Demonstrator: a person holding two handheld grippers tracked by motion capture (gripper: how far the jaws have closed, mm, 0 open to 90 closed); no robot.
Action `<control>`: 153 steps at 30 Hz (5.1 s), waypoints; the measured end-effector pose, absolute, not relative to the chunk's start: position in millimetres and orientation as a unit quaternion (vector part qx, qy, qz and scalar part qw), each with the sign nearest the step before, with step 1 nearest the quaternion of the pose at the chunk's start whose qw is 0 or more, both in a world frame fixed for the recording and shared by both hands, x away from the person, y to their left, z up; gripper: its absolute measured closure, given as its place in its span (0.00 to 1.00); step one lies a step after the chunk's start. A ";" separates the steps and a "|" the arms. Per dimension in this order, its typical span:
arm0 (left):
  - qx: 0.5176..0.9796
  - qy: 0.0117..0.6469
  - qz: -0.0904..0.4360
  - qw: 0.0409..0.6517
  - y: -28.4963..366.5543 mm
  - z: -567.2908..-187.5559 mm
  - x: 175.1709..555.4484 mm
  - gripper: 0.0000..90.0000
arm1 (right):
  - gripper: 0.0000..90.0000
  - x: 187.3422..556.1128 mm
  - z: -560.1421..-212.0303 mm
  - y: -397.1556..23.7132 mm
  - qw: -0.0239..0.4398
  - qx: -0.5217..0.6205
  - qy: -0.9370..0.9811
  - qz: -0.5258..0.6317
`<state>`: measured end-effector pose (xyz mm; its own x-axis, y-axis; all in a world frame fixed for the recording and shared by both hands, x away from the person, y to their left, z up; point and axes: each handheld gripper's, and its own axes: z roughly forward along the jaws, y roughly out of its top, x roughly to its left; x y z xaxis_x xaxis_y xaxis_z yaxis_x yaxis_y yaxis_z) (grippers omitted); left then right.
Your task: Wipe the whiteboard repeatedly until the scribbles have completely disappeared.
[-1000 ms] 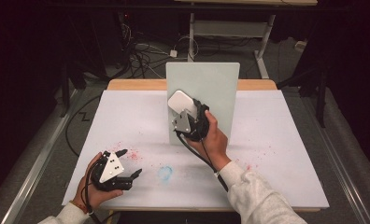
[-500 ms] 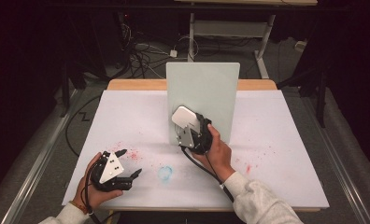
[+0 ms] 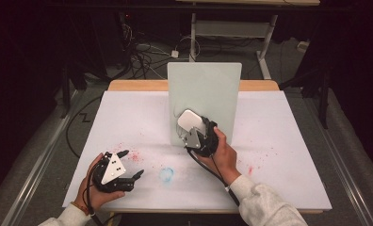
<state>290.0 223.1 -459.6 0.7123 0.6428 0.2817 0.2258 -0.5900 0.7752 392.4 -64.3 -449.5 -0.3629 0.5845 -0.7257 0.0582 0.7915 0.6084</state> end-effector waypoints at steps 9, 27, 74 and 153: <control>0.846 0.258 0.277 0.375 225.3 -459.6 289.7 0.20 | 0.35 410.1 -403.8 -58.6 0.539 0.238 0.755 0.289; 0.845 0.258 0.279 0.375 225.9 -459.4 287.8 0.20 | 0.34 391.7 -453.4 -39.8 0.523 0.182 0.797 0.240; 0.845 0.259 0.282 0.373 224.2 -459.1 287.8 0.21 | 0.35 384.0 -474.7 -35.7 0.526 0.160 0.807 0.215; 0.844 0.262 0.284 0.372 225.3 -458.8 287.3 0.21 | 0.35 375.4 -497.1 -48.1 0.533 0.045 0.842 0.072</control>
<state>287.3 225.3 -458.8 0.7019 0.6528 0.2849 0.2310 -0.5870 0.7759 375.4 -48.1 -497.1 -0.4271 0.1531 -0.8912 -0.0012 0.9855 0.1699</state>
